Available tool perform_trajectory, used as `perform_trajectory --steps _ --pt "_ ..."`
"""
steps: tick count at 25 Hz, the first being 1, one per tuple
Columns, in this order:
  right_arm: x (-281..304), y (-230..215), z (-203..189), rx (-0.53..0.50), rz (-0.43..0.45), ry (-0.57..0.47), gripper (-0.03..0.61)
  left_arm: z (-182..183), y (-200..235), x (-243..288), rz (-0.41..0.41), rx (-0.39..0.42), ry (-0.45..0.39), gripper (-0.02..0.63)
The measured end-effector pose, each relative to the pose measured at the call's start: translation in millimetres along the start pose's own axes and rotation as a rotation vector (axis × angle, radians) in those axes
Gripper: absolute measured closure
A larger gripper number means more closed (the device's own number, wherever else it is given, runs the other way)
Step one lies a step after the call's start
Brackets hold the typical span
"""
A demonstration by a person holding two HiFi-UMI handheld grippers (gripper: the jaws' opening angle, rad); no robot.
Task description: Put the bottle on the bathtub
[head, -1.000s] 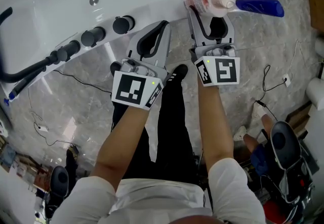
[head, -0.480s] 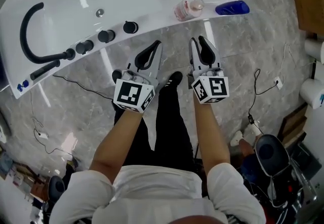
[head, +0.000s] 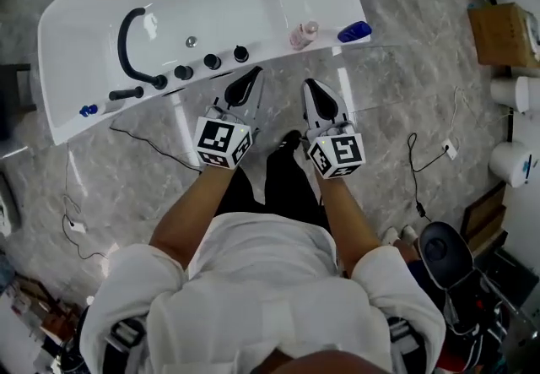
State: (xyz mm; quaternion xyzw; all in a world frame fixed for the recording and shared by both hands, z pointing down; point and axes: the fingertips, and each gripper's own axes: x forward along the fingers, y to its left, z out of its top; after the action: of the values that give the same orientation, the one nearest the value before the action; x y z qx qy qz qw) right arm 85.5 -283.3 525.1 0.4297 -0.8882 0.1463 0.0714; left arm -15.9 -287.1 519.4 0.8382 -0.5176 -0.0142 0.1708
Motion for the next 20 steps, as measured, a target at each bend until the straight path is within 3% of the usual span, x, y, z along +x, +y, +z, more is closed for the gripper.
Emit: perform_trajectory --steps 4,9,13,20 --pt "-11 31 64 -0.08 0.047 -0.055 0.557 53 -6 -28 -0.001 0.031 -0.03 0.595" --pt "-46 56 135 -0.134 0.065 -0.122 0.557 98 -23 -70 -0.015 0.055 0.009 0.595" --pt "-66 73 154 -0.144 0.082 -0.137 0.558 142 -28 -108 -0.004 0.091 -0.057 0.595" --pt "-90 59 172 -0.142 0.007 -0.159 0.559 195 -21 -131 -0.005 0.133 -0.106 0.595"
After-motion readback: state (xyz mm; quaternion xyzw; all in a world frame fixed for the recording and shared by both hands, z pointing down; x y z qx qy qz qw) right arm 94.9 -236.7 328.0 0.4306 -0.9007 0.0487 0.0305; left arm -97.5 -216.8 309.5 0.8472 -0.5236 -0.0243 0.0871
